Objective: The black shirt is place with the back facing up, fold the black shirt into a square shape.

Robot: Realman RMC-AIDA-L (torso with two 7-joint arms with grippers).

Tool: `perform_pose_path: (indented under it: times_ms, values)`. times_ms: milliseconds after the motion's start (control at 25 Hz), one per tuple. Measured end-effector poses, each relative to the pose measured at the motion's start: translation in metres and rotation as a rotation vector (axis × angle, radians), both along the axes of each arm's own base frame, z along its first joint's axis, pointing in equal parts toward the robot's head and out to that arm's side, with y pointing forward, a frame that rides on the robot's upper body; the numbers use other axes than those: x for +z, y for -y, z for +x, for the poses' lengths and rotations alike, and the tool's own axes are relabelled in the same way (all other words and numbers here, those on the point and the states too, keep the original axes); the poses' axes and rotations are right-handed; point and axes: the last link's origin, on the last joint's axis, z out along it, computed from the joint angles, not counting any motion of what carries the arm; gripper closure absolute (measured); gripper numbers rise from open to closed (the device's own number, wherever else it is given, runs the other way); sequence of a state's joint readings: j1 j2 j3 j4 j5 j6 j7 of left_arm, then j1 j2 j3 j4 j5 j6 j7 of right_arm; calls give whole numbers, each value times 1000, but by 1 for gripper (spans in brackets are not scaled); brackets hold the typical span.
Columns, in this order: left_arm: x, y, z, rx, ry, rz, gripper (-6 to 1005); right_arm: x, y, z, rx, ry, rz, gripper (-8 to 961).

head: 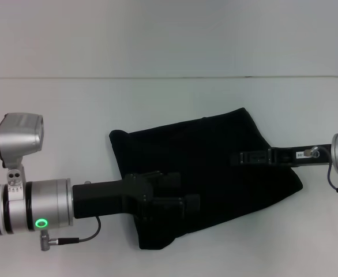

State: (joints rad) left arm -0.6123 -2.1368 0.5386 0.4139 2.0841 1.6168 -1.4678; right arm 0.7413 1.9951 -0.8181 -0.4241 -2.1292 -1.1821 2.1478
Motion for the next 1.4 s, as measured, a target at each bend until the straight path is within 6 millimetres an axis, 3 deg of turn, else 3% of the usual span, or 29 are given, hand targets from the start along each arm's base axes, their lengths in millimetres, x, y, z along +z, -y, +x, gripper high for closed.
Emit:
perform_pose_path:
  times_ms: [720,840,1400]
  values:
    - [2,-1,0,-2,-4,3,49,-9,-2,-8,15,4,-12,36]
    - [2,-1,0,-3,-4,4,49,-13,-1,-9,17,11,-23,112]
    - [3,-2,-1,0,-4,7,49,-13,-1,-13,35,7,-22,698]
